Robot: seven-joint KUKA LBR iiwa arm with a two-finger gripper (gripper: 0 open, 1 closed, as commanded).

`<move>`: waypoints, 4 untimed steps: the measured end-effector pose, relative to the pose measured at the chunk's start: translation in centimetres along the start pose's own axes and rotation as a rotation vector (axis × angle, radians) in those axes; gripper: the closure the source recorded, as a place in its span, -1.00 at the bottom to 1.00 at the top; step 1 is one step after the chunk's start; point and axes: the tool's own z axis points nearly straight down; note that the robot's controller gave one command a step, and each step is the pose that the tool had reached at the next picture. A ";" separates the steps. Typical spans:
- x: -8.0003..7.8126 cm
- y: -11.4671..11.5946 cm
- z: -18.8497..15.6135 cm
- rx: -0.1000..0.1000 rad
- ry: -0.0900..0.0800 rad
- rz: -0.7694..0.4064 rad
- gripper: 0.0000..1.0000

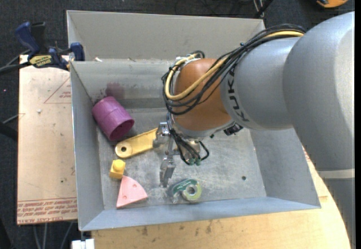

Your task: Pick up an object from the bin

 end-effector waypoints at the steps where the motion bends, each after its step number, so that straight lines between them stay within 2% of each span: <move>1: 1.4 4.6 1.4 0.002 -0.002 0.051 -1.00; 2: -1.9 6.6 1.9 -0.007 -0.001 -0.015 -1.00; 3: -4.9 7.6 2.0 0.004 -0.009 -0.137 -1.00; 4: -3.1 10.5 2.0 -0.001 -0.014 -0.349 -1.00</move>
Offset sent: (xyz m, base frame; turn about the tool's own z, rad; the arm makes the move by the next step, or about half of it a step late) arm 0.0449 0.0383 -0.0248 -0.0458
